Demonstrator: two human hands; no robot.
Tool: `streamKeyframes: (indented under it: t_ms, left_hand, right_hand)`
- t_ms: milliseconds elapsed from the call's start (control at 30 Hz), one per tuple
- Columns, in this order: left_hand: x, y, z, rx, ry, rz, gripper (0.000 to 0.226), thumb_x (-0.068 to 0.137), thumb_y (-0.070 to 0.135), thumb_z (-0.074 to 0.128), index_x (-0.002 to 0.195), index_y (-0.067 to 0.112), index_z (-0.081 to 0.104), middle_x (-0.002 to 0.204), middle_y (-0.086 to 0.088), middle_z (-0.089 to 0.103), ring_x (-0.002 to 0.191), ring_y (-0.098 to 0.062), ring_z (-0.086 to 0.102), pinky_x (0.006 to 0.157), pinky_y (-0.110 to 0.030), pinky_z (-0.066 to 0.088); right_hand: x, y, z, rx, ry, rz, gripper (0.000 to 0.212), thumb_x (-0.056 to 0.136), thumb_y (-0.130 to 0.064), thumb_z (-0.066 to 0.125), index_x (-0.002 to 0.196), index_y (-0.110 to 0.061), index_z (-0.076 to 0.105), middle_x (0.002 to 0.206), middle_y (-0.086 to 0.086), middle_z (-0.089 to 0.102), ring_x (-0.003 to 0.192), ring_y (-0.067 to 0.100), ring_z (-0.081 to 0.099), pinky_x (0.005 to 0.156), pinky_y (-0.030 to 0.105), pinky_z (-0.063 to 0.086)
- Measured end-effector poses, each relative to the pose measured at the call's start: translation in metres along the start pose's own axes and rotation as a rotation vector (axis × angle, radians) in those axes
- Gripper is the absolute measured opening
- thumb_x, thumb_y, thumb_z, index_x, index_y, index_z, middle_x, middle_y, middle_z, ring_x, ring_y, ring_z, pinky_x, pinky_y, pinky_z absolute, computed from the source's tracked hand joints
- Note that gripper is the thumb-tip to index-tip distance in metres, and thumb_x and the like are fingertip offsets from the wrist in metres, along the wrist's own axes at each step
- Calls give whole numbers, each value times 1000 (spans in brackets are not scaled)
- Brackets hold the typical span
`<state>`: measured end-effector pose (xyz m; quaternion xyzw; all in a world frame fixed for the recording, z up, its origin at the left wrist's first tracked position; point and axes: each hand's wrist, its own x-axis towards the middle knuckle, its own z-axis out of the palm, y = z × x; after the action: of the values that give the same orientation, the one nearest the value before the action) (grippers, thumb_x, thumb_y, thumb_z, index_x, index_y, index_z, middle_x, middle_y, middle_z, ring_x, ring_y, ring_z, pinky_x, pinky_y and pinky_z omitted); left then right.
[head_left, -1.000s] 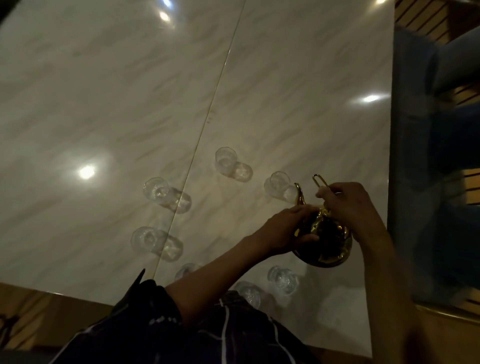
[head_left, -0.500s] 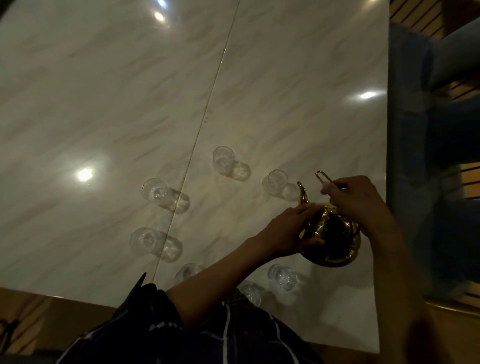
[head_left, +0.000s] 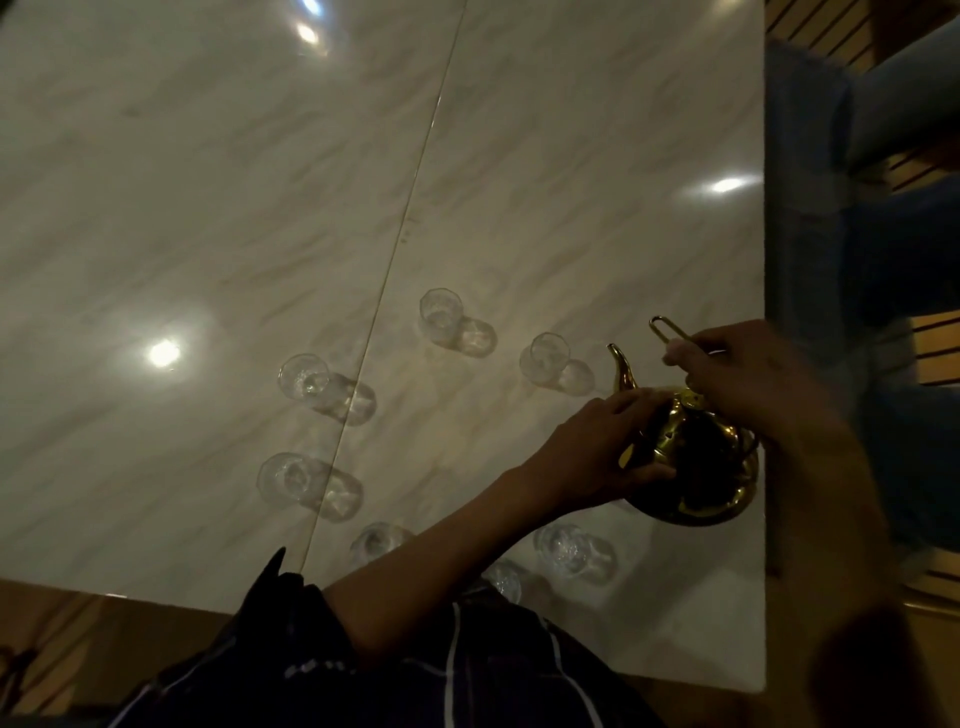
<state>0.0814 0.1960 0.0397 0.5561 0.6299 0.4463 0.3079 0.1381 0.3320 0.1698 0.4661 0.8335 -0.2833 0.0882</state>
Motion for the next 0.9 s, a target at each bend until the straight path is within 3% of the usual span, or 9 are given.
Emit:
streamKeyframes:
  t_ms: [567, 733, 900]
  left_hand:
    - [-2, 22, -7, -9, 39, 29, 74, 90, 36, 76, 152, 12, 42, 148, -11, 51, 123, -26, 58, 93, -35, 51]
    - [-3, 25, -5, -9, 56, 50, 74, 89, 36, 76, 151, 12, 43, 147, -10, 52, 121, -24, 59, 92, -33, 52]
    - [-3, 25, -5, 2, 56, 45, 75, 90, 39, 76, 152, 14, 42, 149, -9, 51, 122, -23, 59, 92, -32, 52]
  right_hand:
    - [-14, -7, -16, -23, 16, -17, 29, 93, -38, 56, 101, -17, 75, 92, 2, 64, 95, 21, 64, 87, 43, 52]
    - [-17, -6, -19, 1, 22, -31, 28, 93, -36, 57, 98, -15, 75, 78, -8, 62, 87, 18, 65, 74, 34, 49]
    - [-17, -6, -20, -10, 21, -18, 29, 93, -36, 57, 103, -15, 74, 76, -9, 60, 80, 11, 60, 76, 35, 47]
